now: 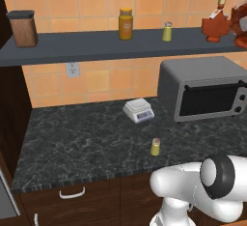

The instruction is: Put the shaker and condiment bottle from the counter next to their counterparts in the cabinet.

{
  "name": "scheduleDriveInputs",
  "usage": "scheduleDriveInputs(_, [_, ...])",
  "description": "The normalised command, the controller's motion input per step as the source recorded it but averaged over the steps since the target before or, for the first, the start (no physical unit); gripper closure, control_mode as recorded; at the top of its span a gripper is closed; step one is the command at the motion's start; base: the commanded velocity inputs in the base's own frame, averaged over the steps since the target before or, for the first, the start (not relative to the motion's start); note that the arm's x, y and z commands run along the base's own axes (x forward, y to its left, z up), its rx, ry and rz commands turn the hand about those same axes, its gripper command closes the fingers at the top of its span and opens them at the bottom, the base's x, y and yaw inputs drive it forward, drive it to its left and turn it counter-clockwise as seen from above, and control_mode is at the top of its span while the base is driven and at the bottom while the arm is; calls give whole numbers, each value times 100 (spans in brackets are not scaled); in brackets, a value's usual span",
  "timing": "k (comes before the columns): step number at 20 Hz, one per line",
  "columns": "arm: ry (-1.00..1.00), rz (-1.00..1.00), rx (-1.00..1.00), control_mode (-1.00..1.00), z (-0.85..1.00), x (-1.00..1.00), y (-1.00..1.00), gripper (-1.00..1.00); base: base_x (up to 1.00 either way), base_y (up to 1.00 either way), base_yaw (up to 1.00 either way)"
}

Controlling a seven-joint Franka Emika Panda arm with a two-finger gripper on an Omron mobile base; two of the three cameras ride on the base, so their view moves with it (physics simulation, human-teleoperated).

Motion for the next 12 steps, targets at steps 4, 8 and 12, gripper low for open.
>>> scheduleDriveInputs(4, [7, -19, 0, -100, -8, 79, 32, 100, 0, 0, 0])
scheduleDriveInputs(8, [0, -19, 4, -100, -3, 75, 8, 100, 0, 0, 0])
scheduleDriveInputs(12, [0, -18, 10, -100, -16, 62, 0, 100, 0, 0, 0])
